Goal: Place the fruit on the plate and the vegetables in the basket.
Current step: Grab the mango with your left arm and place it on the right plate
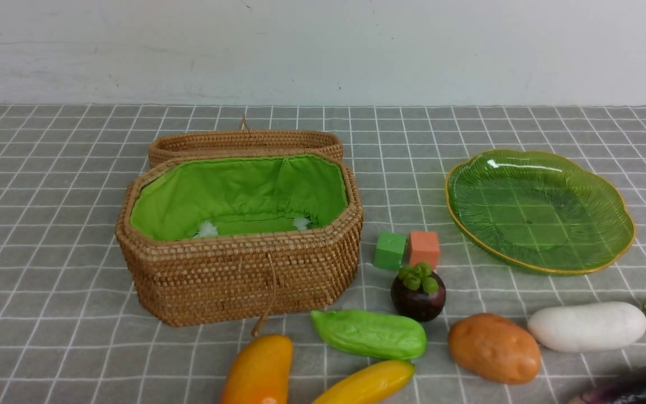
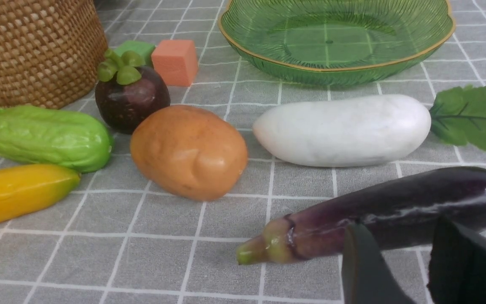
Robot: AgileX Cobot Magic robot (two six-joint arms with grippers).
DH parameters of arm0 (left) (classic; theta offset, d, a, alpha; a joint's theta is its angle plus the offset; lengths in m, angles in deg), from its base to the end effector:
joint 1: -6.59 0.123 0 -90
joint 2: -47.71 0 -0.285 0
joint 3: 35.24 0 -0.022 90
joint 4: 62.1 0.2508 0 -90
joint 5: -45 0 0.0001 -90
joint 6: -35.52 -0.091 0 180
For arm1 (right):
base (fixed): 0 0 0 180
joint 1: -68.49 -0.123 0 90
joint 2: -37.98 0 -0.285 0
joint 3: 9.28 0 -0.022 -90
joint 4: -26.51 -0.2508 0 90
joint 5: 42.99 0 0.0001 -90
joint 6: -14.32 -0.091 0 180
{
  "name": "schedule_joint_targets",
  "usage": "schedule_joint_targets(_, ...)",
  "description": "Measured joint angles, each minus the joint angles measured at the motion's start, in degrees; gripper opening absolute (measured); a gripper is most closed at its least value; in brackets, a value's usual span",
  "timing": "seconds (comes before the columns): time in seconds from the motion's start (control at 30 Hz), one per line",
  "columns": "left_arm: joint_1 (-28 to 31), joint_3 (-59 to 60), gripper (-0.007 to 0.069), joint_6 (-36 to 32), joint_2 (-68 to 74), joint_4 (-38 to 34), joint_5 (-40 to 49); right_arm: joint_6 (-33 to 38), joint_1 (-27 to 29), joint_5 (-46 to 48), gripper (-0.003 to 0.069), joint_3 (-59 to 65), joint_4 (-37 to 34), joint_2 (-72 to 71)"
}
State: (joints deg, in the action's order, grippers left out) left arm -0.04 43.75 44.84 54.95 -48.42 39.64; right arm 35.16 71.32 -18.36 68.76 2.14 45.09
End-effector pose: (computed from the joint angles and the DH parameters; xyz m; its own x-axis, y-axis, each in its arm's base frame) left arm 0.0554 -0.0084 0.2115 0.1649 0.0563 -0.9847 0.1251 0.9891 0.0775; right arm 0.0513 0.0132 0.1739 -0.3086 0.0418 -0.9503 -0.1066 0.9912 0.0782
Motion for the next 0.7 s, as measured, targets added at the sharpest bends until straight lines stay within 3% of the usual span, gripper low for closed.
schedule_joint_targets(0.1, 0.00, 0.00, 0.0239, 9.95, 0.00, -6.52, -5.42, 0.00, 0.00, 0.00, 0.0241, 0.00, 0.00, 0.00)
schedule_joint_targets(0.2, 0.00, -0.39, 0.0239, 14.88, 0.00, -9.69, -7.04, 0.00, 0.00, 0.00, 0.0241, 0.00, 0.00, 0.00)
schedule_joint_targets(0.27, 0.00, -5.04, 0.0239, 20.76, 0.00, -13.68, -5.10, 0.00, 0.00, 0.00, 0.0241, 0.00, 0.00, 0.00)
schedule_joint_targets(0.37, 0.00, -10.70, 0.0239, 23.37, 0.83, -16.11, -1.61, 0.00, 0.00, 0.00, 0.0241, 0.00, 0.00, 0.00)
schedule_joint_targets(0.57, 0.00, -26.59, 0.0239, 25.05, 10.57, -17.22, 16.68, 0.00, 0.00, 0.00, 0.0241, 0.00, 0.00, 0.00)
schedule_joint_targets(0.7, 0.00, -29.24, 0.0239, 22.00, 20.09, -11.09, 32.15, 0.00, 0.00, 0.00, 0.0241, 0.00, 0.00, 0.00)
